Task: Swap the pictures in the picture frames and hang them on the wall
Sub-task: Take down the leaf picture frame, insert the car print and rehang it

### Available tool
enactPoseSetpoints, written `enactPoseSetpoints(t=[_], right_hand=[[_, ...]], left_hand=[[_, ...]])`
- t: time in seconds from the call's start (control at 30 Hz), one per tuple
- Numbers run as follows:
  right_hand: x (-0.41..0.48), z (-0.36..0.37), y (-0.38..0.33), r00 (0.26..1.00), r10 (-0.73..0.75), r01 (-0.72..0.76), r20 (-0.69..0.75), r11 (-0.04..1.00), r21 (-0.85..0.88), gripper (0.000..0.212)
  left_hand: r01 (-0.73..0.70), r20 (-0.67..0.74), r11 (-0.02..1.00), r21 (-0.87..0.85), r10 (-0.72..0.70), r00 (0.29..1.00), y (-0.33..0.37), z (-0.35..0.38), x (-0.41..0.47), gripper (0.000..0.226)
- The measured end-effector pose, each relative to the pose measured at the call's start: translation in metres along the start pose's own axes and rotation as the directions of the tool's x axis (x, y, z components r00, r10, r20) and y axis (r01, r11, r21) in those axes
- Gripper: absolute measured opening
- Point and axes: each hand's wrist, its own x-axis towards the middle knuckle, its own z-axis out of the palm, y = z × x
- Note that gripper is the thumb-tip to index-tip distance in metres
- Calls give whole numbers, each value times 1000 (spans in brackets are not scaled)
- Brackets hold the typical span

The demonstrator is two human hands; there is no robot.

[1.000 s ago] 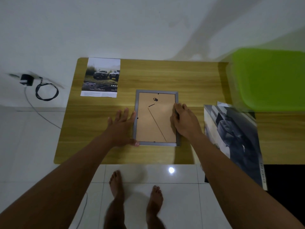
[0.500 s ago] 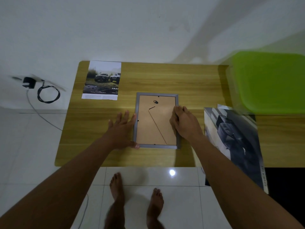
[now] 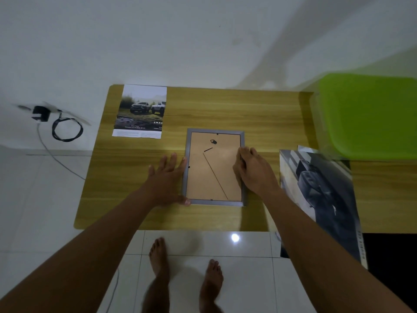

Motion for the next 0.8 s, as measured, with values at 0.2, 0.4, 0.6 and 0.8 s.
enactPoseSetpoints(t=[0.2, 0.4, 0.6, 0.8], right_hand=[[17, -8, -3, 992, -49, 49, -116, 999, -6, 41], [86, -16, -17, 990, -121, 112, -70, 987, -118, 46], [114, -2, -13, 969, -235, 234, -75, 972, -24, 30], [117, 2, -10, 937, -329, 325, -120, 944, -48, 27]], left_hand=[[-7, -6, 1000, 2, 7, 1000, -2, 2, 1, 129], [-29, -25, 1000, -6, 29, 999, -6, 5, 1, 128], [-38, -39, 999, -22, 37, 999, -7, 7, 3, 125], [-26, -41, 999, -35, 25, 999, -6, 6, 1, 126]])
